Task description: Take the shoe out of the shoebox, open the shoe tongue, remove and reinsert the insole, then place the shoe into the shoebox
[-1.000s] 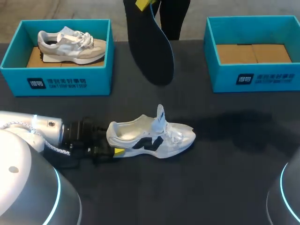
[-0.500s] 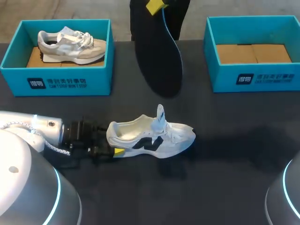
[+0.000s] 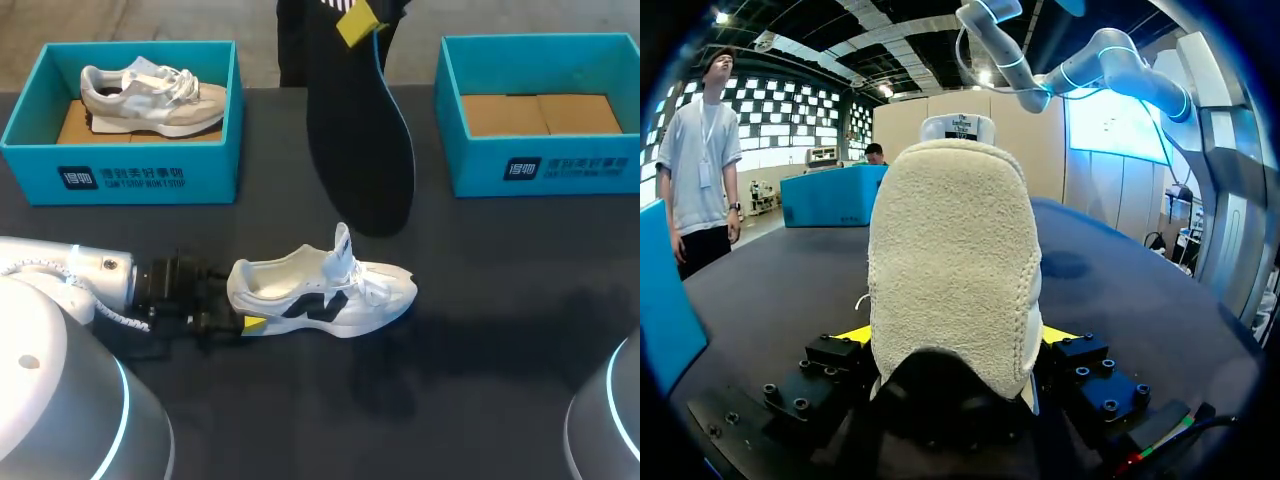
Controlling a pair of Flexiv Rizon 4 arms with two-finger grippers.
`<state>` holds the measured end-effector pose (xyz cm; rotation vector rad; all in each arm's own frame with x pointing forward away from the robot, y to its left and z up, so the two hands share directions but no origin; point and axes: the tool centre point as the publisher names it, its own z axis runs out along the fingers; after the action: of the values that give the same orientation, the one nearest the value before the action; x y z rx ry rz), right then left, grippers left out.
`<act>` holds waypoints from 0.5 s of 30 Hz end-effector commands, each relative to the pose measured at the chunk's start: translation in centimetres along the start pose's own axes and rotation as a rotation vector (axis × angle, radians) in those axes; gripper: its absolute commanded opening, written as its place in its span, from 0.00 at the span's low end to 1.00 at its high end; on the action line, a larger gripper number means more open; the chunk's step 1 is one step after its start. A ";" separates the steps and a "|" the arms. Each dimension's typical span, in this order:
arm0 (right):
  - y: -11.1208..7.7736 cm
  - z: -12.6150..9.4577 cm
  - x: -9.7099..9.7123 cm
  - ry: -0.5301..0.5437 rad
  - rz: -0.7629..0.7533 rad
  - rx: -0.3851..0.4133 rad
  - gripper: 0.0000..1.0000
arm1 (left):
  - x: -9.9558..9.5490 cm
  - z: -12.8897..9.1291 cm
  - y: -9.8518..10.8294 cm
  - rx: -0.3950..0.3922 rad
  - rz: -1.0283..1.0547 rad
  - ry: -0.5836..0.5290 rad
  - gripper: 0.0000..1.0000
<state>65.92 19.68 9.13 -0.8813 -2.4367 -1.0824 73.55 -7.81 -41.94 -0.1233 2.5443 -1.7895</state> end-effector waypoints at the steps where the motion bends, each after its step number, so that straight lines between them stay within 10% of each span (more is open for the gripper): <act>1: -1.0 -0.2 0.7 0.004 0.012 -0.003 0.00 | -0.1 0.0 0.2 -0.001 0.000 0.001 0.00; 15: -1.0 0.1 0.7 -0.030 0.000 0.036 0.00 | -0.1 0.0 0.2 -0.001 0.000 0.001 0.00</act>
<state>64.56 19.28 8.70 -0.8894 -2.4700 -1.0397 73.55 -7.81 -41.94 -0.1232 2.5443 -1.7896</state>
